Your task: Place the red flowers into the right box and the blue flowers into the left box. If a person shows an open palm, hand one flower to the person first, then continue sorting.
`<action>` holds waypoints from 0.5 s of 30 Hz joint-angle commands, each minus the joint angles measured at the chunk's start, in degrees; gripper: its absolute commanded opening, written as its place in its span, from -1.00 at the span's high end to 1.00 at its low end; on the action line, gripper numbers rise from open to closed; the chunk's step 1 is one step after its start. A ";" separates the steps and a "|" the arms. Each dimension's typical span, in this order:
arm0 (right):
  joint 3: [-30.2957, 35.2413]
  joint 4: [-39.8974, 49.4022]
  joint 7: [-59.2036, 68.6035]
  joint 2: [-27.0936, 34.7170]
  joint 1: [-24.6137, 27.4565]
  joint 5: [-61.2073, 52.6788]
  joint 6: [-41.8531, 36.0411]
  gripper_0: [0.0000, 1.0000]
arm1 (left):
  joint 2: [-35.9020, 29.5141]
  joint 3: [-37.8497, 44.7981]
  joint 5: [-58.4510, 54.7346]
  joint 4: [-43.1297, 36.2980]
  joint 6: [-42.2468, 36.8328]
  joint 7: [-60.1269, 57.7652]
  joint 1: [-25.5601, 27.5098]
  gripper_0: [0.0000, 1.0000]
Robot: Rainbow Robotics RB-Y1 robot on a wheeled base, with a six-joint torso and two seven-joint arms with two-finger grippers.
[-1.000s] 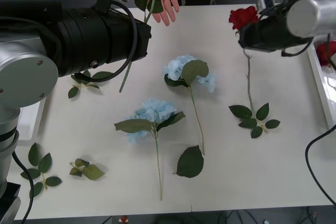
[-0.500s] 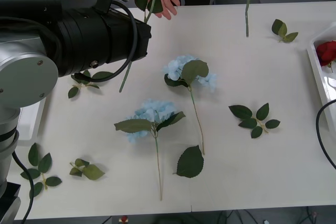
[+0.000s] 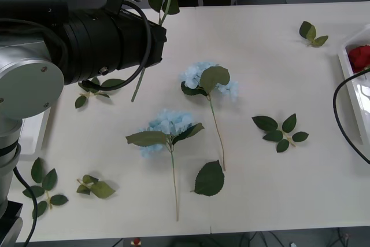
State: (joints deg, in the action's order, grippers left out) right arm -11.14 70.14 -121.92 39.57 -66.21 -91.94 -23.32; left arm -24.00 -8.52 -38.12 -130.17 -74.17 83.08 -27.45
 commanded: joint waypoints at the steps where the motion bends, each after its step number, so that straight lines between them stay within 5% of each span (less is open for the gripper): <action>1: -2.22 0.61 -6.40 -1.52 -5.16 -4.56 4.34 1.00 | 0.98 1.58 0.50 -1.66 0.43 -3.54 -1.46 1.00; 14: -3.19 0.61 -9.91 -1.87 -5.16 -8.87 4.87 1.00 | 0.98 1.58 0.50 -1.66 0.43 -3.54 -1.46 1.00; 15: -3.28 0.52 -9.91 -1.96 -5.16 -8.96 4.78 0.76 | 0.98 1.58 0.50 -1.66 0.43 -3.54 -1.46 1.00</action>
State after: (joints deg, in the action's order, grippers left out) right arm -14.03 70.13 -130.48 39.04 -67.87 -100.18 -19.18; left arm -24.00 -8.52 -38.12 -130.17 -74.17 83.08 -27.45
